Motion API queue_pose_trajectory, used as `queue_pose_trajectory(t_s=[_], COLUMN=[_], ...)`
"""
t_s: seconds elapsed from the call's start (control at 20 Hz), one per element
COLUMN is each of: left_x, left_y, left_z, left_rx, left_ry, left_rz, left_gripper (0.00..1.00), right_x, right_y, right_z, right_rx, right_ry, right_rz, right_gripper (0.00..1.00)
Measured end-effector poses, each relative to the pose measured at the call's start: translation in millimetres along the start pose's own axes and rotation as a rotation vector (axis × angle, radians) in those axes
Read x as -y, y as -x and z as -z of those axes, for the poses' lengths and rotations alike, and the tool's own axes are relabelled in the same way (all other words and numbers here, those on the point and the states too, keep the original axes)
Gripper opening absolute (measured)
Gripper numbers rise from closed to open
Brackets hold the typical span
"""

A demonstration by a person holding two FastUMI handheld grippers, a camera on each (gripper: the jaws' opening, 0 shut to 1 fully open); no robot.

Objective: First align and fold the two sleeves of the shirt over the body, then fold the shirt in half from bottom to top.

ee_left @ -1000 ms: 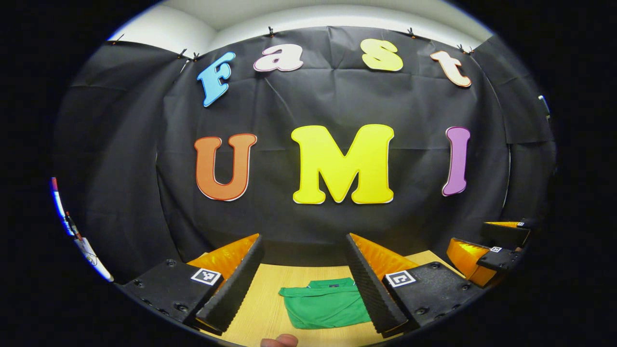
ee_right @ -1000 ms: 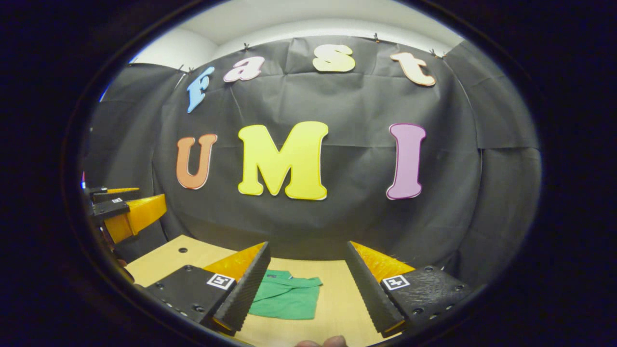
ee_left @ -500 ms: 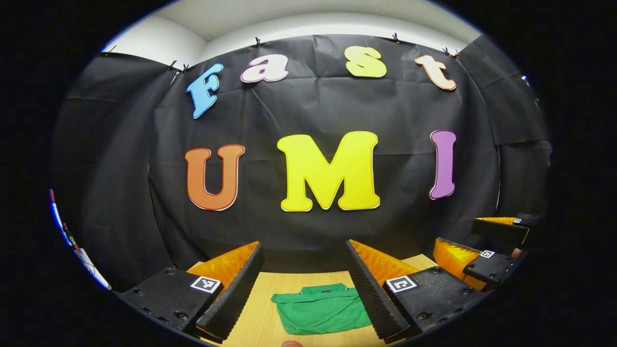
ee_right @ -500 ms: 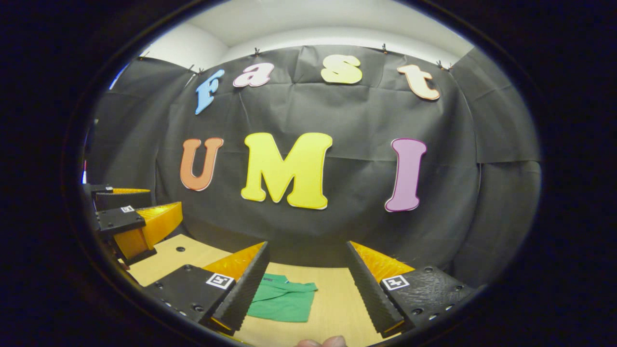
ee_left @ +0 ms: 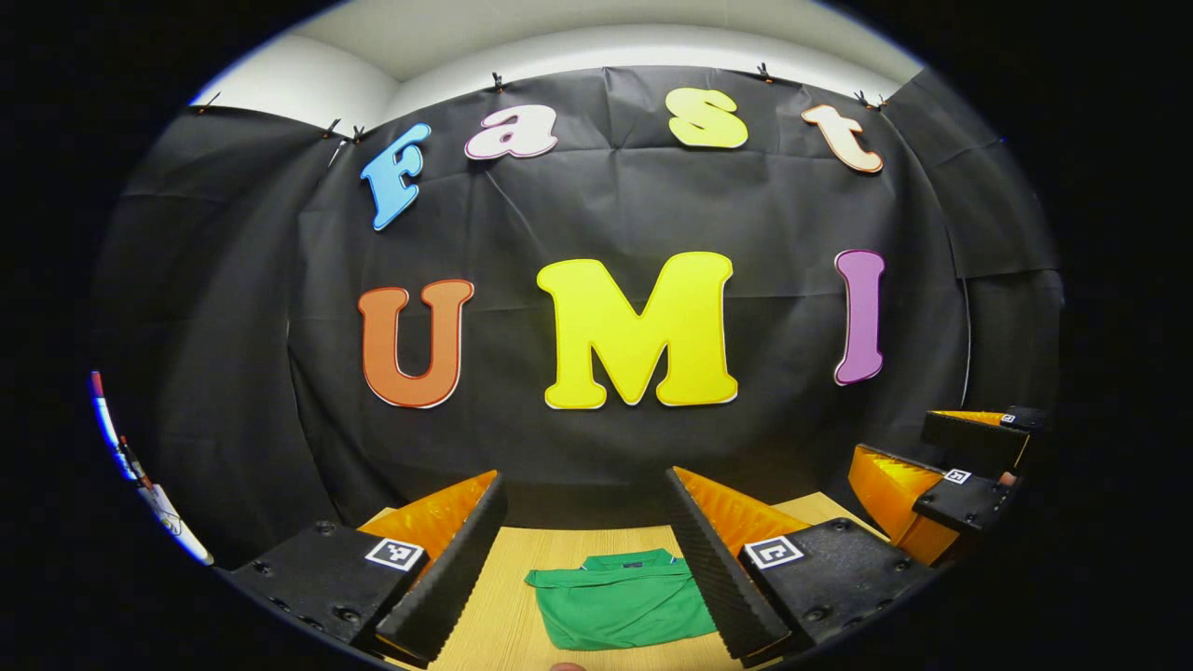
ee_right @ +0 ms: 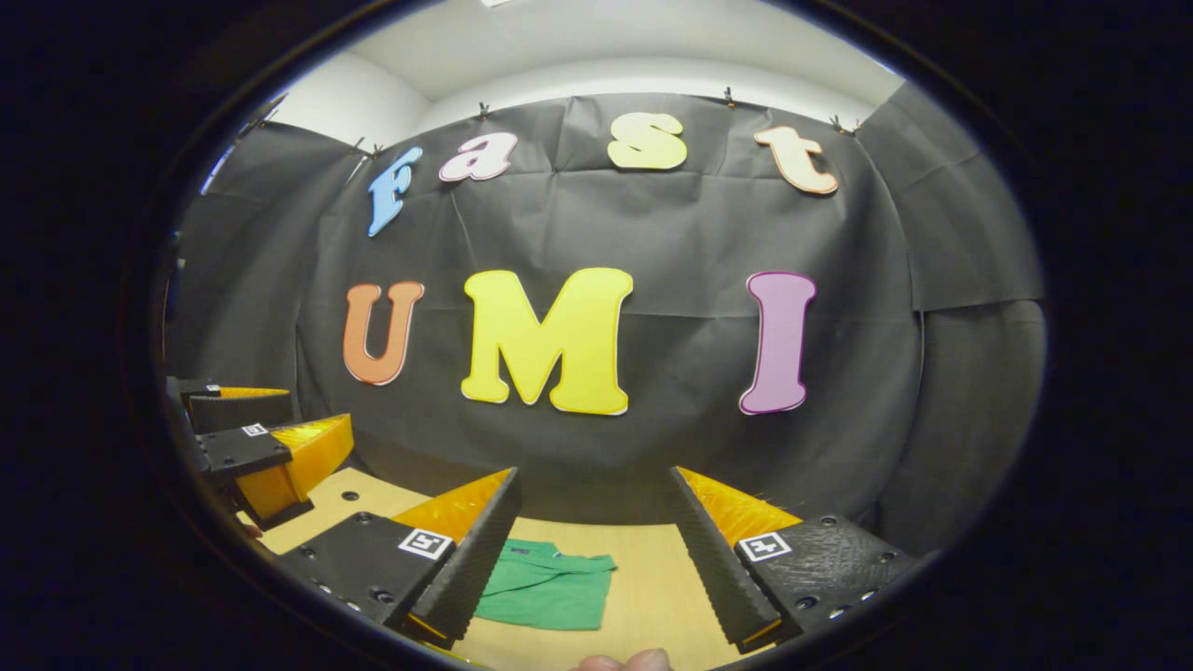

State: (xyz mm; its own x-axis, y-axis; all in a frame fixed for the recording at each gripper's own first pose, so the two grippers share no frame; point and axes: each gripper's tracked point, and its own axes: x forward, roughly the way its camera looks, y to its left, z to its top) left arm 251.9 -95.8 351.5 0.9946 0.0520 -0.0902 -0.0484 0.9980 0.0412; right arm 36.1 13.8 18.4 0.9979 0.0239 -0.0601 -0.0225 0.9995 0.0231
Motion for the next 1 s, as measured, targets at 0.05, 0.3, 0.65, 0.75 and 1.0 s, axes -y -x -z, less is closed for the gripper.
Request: queue_pose_trajectory(t_s=[0.05, 0.3, 0.65, 0.75, 1.0], left_x=[-0.2, 0.8, -0.1, 0.5, 0.7], left_y=[-0.2, 2.6, 3.3, 4.2, 4.5], left_z=[0.7, -2.7, -1.9, -2.3, -3.4], left_rx=[-0.004, 0.005, 0.001, 0.004, 0.008], left_ry=[-0.002, -0.009, -0.008, -0.007, -0.014], left_rz=[0.0, -0.003, -0.019, -0.02, -0.025], left_gripper=[1.0, 1.0, 1.0, 1.0, 1.0], right_x=[-0.2, -1.4, 3.2, 5.1, 7.0], right_y=[-0.1, 2.5, 6.0, 5.6, 6.1], right_z=[-0.8, -7.7, -6.4, -7.7, -8.0], right_rx=[0.0, 0.017, 0.008, 0.01, 0.011], right_ry=[0.001, -0.008, -0.028, -0.032, -0.029], right_rz=[0.0, -0.001, 0.007, 0.012, 0.013], right_gripper=[0.95, 0.95, 0.95, 0.95, 0.97])
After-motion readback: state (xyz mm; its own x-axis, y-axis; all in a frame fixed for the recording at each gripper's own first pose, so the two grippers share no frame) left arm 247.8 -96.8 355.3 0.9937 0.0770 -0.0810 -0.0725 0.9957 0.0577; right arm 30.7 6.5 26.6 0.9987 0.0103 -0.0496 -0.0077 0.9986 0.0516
